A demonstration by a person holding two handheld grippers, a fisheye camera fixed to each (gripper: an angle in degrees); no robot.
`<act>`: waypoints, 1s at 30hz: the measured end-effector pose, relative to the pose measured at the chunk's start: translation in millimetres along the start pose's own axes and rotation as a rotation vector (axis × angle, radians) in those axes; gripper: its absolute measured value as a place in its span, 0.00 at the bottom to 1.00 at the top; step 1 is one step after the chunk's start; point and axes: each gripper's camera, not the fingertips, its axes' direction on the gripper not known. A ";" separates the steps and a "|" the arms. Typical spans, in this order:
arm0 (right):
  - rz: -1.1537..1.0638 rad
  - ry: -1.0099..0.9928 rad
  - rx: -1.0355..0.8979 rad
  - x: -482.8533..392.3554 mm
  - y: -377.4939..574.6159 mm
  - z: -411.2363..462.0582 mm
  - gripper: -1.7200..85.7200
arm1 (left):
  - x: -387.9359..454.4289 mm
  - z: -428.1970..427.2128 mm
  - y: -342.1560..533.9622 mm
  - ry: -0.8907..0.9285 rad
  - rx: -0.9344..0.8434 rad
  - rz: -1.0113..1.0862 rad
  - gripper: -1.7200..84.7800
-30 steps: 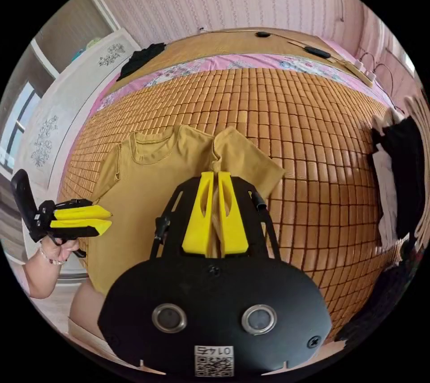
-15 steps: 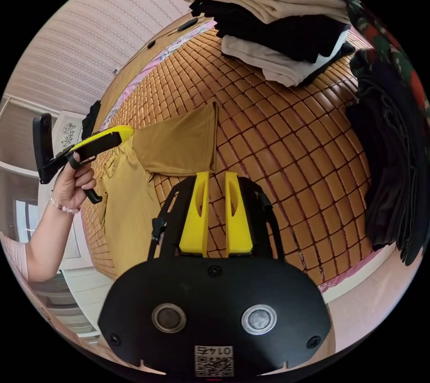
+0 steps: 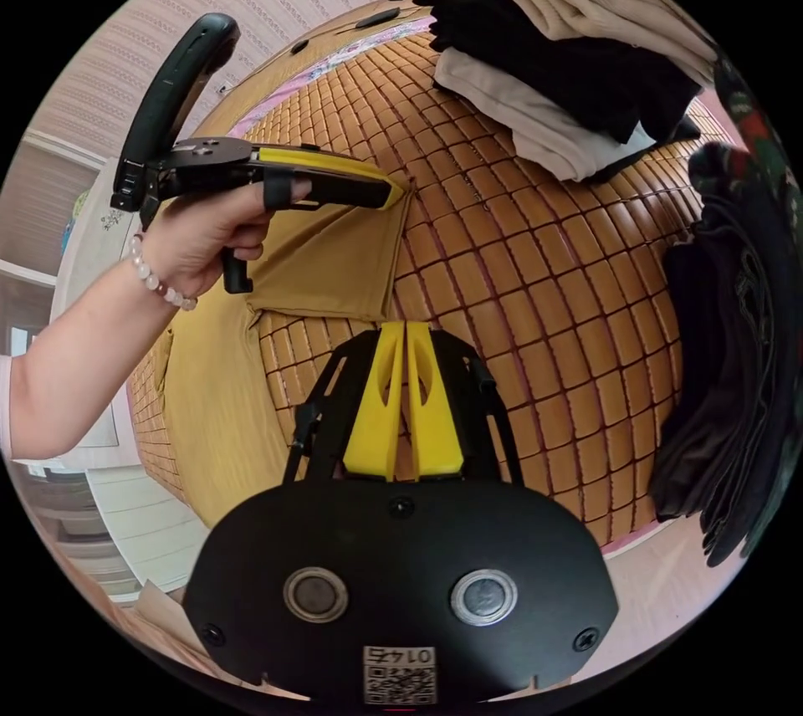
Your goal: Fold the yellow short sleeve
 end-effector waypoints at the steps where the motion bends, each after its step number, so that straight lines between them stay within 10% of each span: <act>1: 0.009 -0.009 -0.003 -0.3 -2.6 4.0 0.02 | -2.2 -1.7 1.4 0.007 0.007 -0.026 0.07; 12: -0.247 0.079 -0.040 -90.6 -33.8 23.8 0.02 | -40.8 -147.5 250.4 -0.100 0.224 -0.495 0.08; 20: -0.695 -0.216 -0.123 -302.6 -66.1 114.5 0.07 | -51.5 -213.9 464.8 -0.309 0.171 -0.941 0.07; 30: -0.933 -0.203 -0.208 -490.1 -103.6 229.8 0.10 | -80.8 -232.2 479.3 -0.320 0.287 -0.873 0.10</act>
